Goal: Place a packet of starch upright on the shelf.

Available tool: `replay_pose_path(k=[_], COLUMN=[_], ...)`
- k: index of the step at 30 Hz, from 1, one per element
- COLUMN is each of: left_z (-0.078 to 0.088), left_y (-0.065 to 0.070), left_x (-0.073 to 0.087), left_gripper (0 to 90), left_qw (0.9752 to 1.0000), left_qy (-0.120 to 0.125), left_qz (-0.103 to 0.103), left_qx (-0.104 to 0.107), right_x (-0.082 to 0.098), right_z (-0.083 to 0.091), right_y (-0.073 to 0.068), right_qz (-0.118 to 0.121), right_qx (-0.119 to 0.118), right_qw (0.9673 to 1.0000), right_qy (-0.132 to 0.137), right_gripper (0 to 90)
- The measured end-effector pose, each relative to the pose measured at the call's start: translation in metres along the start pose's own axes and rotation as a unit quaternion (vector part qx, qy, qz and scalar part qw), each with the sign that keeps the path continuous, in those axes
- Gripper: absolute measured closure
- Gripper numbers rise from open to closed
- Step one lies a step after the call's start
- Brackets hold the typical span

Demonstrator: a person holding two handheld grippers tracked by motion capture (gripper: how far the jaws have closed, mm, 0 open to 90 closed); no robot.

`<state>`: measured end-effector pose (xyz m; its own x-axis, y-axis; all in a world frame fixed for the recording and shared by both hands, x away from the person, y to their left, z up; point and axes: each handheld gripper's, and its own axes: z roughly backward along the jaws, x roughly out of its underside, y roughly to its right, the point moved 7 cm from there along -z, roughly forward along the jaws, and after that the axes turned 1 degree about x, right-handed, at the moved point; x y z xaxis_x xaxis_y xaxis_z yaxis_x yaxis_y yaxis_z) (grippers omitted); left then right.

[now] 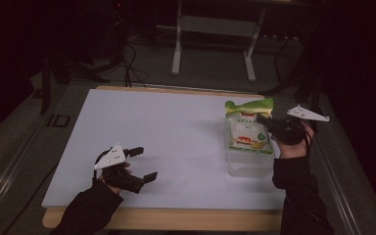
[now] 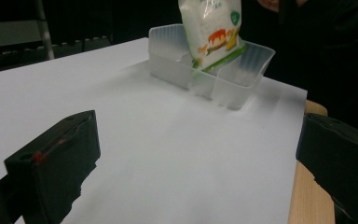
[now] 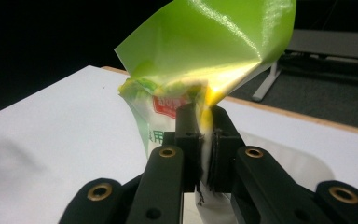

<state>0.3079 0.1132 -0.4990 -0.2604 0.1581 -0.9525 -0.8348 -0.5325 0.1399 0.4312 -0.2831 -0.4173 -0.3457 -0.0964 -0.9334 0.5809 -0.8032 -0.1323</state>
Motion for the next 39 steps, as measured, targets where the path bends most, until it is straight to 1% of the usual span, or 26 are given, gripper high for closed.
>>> replay_pose_path(k=[2,4,7,9,15,16,18,20,23,26,32,34,37,39], left_z=[0.0,-0.001,-0.002,-0.003,-0.004,-0.004,-0.004,-0.004,-0.004,-0.004,-0.003,-0.003,-0.003,-0.003], left_y=[-0.002,-0.003,-0.003,-0.003,-0.001,-0.001,0.0,0.0,0.0,0.0,-0.001,-0.001,0.0,0.0], left_x=[0.003,0.005,0.008,0.009,0.01,0.01,0.011,0.011,0.012,0.012,0.012,0.012,0.011,0.011], left_gripper=[0.2,0.2,0.2,0.2,0.2,0.2,0.2,0.2,0.2,0.2,0.2,0.2,0.2,0.2], left_qw=[1.0,0.9999,0.9999,0.9999,0.9999,0.9999,0.9999,0.9999,0.9998,0.9999,0.9999,0.9998,0.9999,0.9999], left_qy=[0.001,0.001,-0.003,-0.002,-0.003,-0.003,-0.003,-0.005,-0.003,-0.002,-0.003,-0.001,0.0,0.0], left_qz=[0.007,0.011,0.011,0.013,0.013,0.013,0.012,0.012,0.014,0.013,0.014,0.014,0.013,0.012], left_qx=[-0.001,0.0,0.001,0.003,0.007,0.007,0.009,0.009,0.011,0.011,0.01,0.011,0.011,0.011], right_x=[0.005,0.009,0.013,0.015,0.026,0.029,0.039,0.045,0.048,0.053,0.068,0.069,0.067,0.066], right_z=[-0.002,-0.003,-0.002,-0.001,0.001,0.001,-0.002,-0.002,0.0,0.001,0.008,0.009,0.009,0.009], right_y=[0.003,0.003,0.006,0.007,0.01,0.01,0.012,0.012,0.015,0.019,0.032,0.032,0.03,0.029], right_qz=[-0.009,-0.012,-0.023,-0.027,-0.036,-0.038,-0.031,-0.047,-0.052,-0.047,-0.069,-0.069,-0.047,-0.04], right_qx=[0.001,-0.001,-0.005,-0.007,-0.013,-0.014,-0.007,-0.023,-0.02,-0.006,0.0,-0.002,0.01,0.018], right_qw=[1.0,0.9999,0.9997,0.9996,0.9993,0.9992,0.9993,0.9986,0.9984,0.9987,0.9973,0.9973,0.9984,0.9985], right_qy=[-0.001,0.0,0.004,0.006,0.0,-0.005,-0.019,-0.012,-0.009,-0.017,-0.024,-0.024,-0.028,-0.034], right_gripper=[85.0,85.0,85.0,85.1,85.1,85.1,85.2,85.2,85.2,85.3,85.4,85.2,84.2,82.3])
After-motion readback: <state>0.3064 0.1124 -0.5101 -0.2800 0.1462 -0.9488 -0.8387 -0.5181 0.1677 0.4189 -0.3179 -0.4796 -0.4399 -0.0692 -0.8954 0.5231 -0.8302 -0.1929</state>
